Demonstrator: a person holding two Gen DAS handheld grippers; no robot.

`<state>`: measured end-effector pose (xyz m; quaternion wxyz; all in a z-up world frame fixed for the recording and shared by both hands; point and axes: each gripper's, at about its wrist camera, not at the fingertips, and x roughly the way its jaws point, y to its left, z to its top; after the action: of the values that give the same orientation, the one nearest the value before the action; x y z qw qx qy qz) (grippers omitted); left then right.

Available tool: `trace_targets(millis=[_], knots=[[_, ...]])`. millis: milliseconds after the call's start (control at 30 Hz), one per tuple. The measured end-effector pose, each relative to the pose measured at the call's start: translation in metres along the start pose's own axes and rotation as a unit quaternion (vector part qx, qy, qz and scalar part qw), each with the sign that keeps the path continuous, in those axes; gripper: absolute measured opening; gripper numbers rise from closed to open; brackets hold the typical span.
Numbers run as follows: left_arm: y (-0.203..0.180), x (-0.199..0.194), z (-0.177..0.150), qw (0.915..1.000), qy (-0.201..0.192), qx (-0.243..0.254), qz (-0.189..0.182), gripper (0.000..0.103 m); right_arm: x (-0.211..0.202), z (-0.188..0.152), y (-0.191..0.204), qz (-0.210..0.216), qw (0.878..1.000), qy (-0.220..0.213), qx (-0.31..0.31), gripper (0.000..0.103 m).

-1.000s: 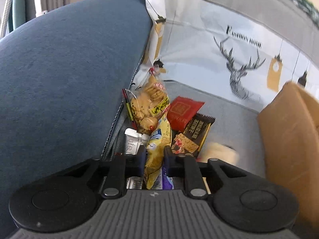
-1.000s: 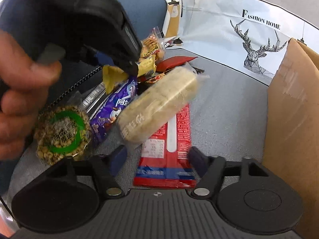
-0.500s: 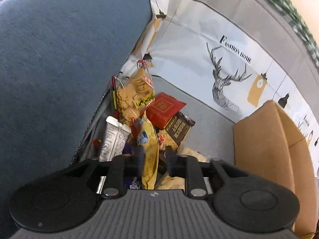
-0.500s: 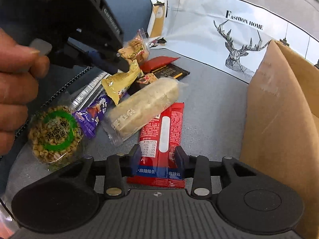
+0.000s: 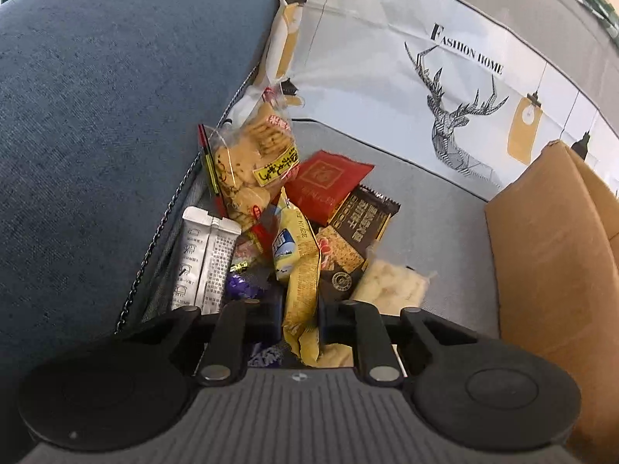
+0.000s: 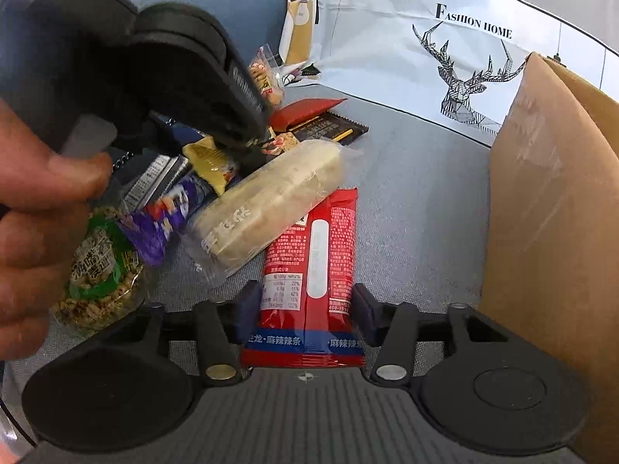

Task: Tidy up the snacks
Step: 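Grasp the red spicy-strip packet with the right gripper while the left gripper grasps the yellow chip bag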

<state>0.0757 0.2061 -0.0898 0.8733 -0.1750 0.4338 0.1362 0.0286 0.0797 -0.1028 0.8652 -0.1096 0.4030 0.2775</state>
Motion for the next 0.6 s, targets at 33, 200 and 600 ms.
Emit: trace_targets(millis=[33,200,600], knots=[[0.001,-0.003,0.001,1.0,-0.004,-0.003,-0.004,0.014,-0.001,0.0,0.0,-0.002,1.0,-0.001,0.0,0.044],[-0.001,-0.027,0.009,0.9988,-0.037,-0.014,-0.03,0.014,-0.025,0.008,-0.004,-0.01,0.999,-0.037,0.014,0.041],[-0.01,-0.066,0.016,0.9934,-0.086,-0.044,-0.061,0.014,-0.076,0.026,-0.013,-0.031,0.995,-0.093,0.013,0.002]])
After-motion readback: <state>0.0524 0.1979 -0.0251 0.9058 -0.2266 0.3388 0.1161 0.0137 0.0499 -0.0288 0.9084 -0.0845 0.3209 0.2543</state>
